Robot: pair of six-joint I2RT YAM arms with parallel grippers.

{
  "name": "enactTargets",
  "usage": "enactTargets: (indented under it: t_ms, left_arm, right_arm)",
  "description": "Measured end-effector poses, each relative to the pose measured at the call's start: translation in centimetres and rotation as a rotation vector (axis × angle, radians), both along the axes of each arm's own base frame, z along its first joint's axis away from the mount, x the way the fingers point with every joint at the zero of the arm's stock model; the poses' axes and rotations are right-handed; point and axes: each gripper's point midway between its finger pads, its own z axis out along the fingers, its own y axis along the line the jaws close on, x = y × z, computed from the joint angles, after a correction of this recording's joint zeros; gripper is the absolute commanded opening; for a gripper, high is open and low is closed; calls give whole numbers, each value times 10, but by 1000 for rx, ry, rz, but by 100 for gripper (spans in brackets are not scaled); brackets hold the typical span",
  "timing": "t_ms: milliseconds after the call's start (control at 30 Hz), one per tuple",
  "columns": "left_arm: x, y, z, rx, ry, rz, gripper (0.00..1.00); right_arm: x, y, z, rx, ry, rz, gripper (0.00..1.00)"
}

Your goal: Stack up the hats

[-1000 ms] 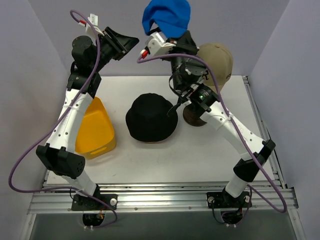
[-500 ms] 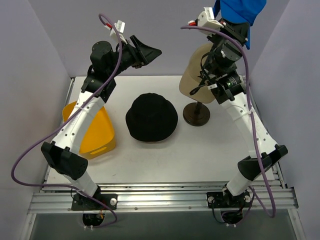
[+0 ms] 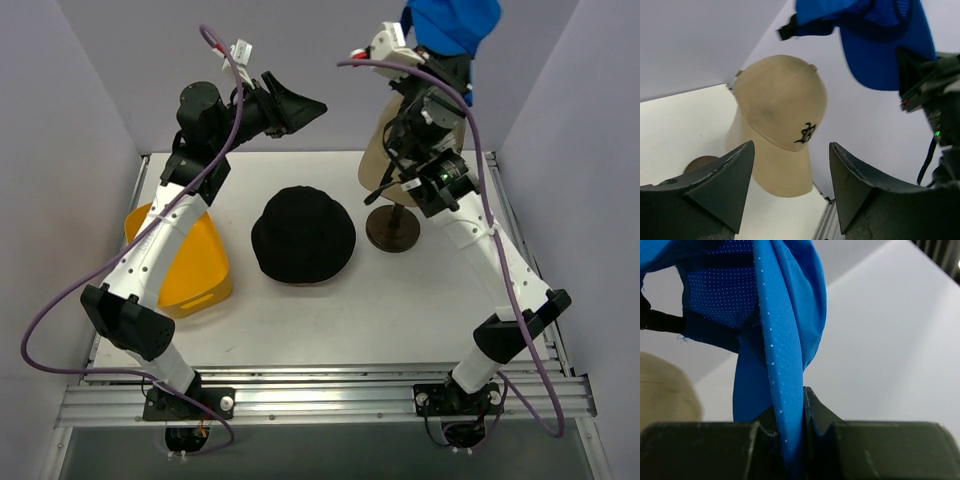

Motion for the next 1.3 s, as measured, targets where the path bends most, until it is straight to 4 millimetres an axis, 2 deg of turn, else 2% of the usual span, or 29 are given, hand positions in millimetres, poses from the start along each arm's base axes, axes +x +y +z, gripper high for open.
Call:
enactTargets:
  t_ms: [33,200,300,367,600,667,900,1133,1300]
  left_arm:
    - [-3,-2,4,-15,0,-20,71]
    - [-20,-5,34,-86,-42,-94,73]
    - [-26,-1,50,-126,-69,-107,73]
    - [-27,6,56,-151,-74,-101,73]
    - [-26,65,64,-260,-53,16,74]
    - [-29,75,68,-287,-62,33,74]
    - [-44,81,83,-362,-112,-8,74]
    - [-47,81,73,-381,-97,-17,74]
    - [-59,90,54,-385,-63,26,77]
  right_arm:
    - [-2,15,-1,-4,-5,41,0]
    - [-27,114,-11,-72,-14,327,0]
    - [-42,153,-15,-110,-14,440,0]
    - [-49,168,-16,-114,-19,489,0]
    - [-68,192,-19,-79,-38,609,0]
    - [-70,197,-21,-65,-39,635,0]
    - [-68,208,-32,-29,-19,686,0]
    - [-62,220,-45,36,20,722,0]
    - [-51,237,-52,120,52,739,0]
